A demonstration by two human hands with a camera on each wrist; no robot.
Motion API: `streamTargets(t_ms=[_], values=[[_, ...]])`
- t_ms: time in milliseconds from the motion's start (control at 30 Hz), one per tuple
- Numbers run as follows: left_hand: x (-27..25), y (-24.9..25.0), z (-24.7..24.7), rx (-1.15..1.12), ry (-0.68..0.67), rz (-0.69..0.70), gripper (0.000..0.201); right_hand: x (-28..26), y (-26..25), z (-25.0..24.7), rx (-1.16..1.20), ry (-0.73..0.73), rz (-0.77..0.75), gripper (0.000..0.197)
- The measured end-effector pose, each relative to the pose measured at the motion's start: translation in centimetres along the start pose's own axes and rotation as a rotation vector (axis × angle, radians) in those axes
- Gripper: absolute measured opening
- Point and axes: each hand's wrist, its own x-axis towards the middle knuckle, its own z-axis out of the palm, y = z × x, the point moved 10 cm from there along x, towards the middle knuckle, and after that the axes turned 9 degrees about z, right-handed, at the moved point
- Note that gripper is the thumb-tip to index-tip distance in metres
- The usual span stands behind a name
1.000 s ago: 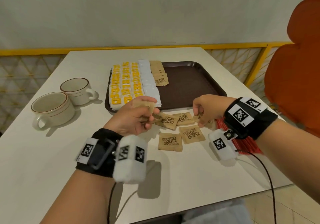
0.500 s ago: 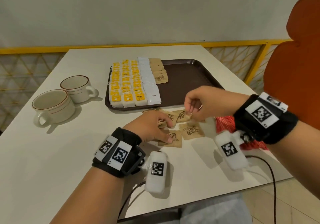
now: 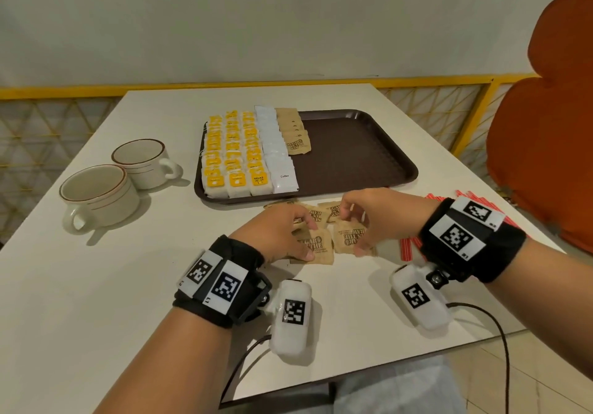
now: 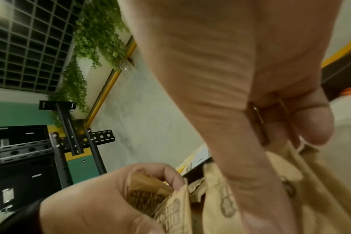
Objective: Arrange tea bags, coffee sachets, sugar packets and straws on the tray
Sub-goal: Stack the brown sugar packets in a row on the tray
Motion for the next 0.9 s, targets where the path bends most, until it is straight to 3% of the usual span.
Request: streamTargets(t_ms=[67,233,300,400,433,533,633,700,800,900], values=[[0.0,-0.1,-0.7,-0.050,0.061,-0.003,0.028,0.2,-0.2,0.3,-0.049,-0.041,0.002,0.052],[-0.7,-1.3,-2.7,-0.442,0.237,-0.052,0.017,0.1,-1.4,-0.1,-0.090,-0.061,-0.112,0.023],[-0.9,-1.9,-3.7,-0.519,0.320,-0.050,0.017,-0.1,-1.7,-2.3,0.155,0.000,-0.159,0.011],[-1.0,-2.3,-4.4,-0.602,0.377,-0.045,0.018,-0.8,-2.8,-5.2,0.764,0.008,-0.248,0.020],[-1.0,-2.4,-4.5,-0.610,0.381,-0.049,0.018,-1.0,-3.7,-5.2,0.840,-0.031,-0.278,0.020],[-1.0,-2.2,-4.3,-0.637,0.371,-0.031,0.018,-1.0,-7.0,-3.5,0.561,-0.112,-0.341,0.015],[-1.0,-1.8,-4.2,-0.845,0.390,-0.004,0.014,-0.1,-7.7,-3.6,0.406,-0.030,-0.349,0.019],[-0.9,-2.4,-4.2,-1.104,0.434,-0.069,0.016,0.8,-6.7,-3.8,0.648,-0.022,-0.327,0.024],[-0.7,-3.2,-3.4,-1.381,0.427,-0.178,0.025,1.5,-5.4,-3.1,1.132,-0.130,-0.318,0.024],[-0.3,-3.0,-2.0,-1.532,0.367,-0.204,0.037,1.3,-5.3,-2.9,1.256,-0.126,-0.382,0.024]])
